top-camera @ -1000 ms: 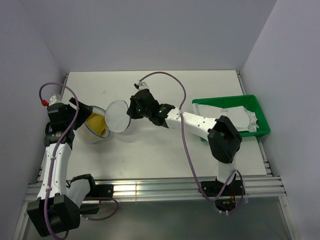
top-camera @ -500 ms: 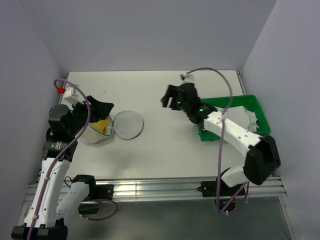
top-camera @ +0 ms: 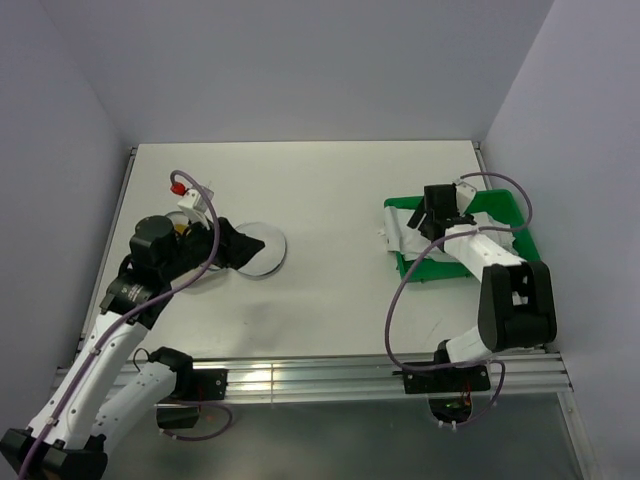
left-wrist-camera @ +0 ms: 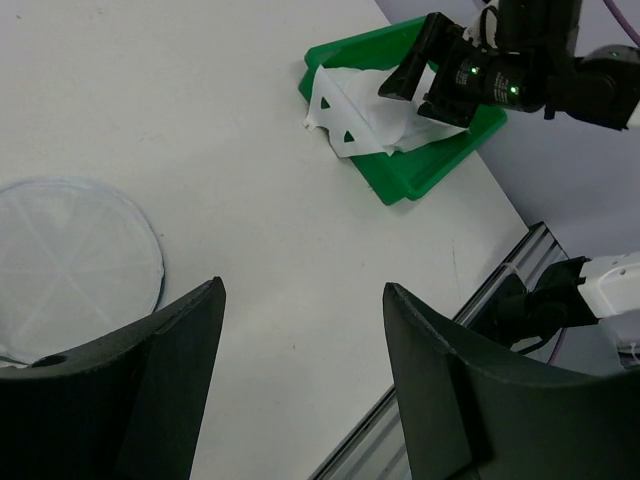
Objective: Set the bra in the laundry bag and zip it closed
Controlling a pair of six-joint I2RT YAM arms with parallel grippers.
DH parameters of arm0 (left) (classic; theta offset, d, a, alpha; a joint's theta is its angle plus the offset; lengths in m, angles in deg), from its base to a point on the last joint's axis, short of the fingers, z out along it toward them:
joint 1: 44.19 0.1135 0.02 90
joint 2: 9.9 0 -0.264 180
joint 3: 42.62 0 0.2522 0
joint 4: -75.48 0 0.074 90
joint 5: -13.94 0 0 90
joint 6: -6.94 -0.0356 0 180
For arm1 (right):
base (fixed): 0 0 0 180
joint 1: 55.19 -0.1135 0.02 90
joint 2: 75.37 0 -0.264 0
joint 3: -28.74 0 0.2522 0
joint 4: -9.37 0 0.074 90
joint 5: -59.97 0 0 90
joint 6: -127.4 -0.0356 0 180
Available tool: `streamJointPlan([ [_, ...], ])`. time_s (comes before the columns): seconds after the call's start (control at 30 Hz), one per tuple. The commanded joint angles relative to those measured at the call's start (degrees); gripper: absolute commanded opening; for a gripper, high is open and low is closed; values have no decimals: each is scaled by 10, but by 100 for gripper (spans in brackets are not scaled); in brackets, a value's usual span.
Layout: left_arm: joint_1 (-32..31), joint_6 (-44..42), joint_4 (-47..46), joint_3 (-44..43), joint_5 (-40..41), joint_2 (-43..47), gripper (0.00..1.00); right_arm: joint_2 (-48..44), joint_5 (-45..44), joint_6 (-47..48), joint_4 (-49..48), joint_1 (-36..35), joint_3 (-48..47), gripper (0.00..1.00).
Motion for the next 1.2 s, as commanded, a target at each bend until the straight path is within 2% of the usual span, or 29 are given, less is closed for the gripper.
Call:
streamJointPlan([
  [0.0, -17, -29, 11, 2, 37, 25, 70, 39, -23, 3, 6, 18, -47, 89],
  [0.13, -31, -36, 24, 0, 70, 37, 70, 46, -37, -6, 15, 45, -47, 82],
  [0.3, -44, -40, 34, -4, 99, 36, 70, 34, -24, -16, 5, 72, -23, 78],
  [0.4, -48, -40, 35, -4, 106, 35, 70, 47, 19, -21, 5, 89, -28, 77],
  [0.5, -48, -41, 37, -4, 112, 34, 70, 69, 101, -35, -13, 118, -31, 74],
  [0.6, -48, -41, 38, -4, 118, 31, 70, 94, 166, -46, -32, 144, -32, 65],
  [0.63, -47, -41, 38, -4, 119, 30, 70, 99, 199, -51, -46, 150, -29, 59],
  [0.7, -47, -41, 37, -5, 120, 22, 69, 107, 218, -62, -66, 163, -23, 56],
  [0.73, -47, -41, 37, -5, 121, 20, 69, 106, 231, -66, -90, 167, -12, 37],
  [0.8, -46, -42, 37, -5, 120, 10, 69, 74, 235, -80, -150, 170, 26, 9],
  [0.83, -46, -41, 37, -5, 120, 8, 68, 59, 226, -83, -162, 171, 38, 2],
  [1.0, -38, -40, 37, -5, 121, 13, 68, -81, 193, -83, -201, 168, 82, 0],
  [1.07, -37, -41, 37, -4, 119, 13, 69, -137, 195, -71, -205, 157, 77, 0],
  [1.17, -37, -39, 35, -2, 116, 11, 69, -169, 233, -52, -194, 138, 27, 0],
])
